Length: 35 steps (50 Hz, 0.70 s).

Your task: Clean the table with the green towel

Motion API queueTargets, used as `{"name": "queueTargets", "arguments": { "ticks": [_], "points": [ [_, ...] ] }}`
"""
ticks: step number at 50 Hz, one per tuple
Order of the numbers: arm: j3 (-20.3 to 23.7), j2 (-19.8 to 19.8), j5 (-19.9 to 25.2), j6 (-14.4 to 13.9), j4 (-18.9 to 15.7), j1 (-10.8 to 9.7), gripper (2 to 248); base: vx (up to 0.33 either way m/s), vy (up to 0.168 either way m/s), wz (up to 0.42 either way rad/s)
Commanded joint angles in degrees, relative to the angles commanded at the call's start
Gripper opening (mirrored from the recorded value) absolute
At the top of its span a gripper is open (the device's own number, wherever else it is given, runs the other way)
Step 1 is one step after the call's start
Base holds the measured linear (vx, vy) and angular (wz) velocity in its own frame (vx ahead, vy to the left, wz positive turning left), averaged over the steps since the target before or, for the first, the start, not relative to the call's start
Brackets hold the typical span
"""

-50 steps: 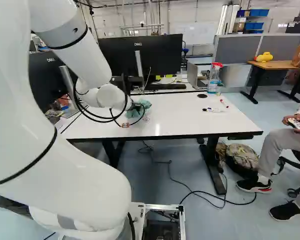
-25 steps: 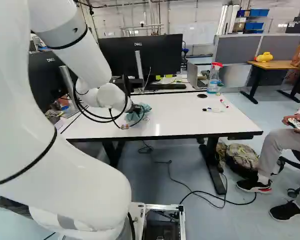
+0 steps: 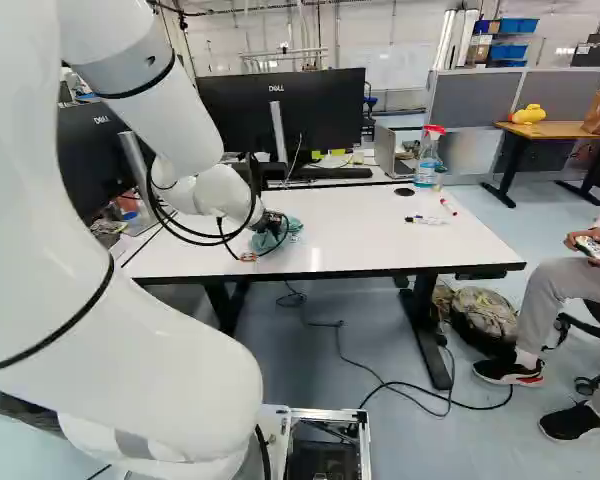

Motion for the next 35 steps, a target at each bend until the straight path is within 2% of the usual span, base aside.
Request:
{"name": "queueTargets", "arguments": {
  "ticks": [35],
  "points": [
    [0.0, 0.0, -5.6, 0.0, 0.0, 0.0, 54, 0.0, 0.0, 0.0]
  ]
}}
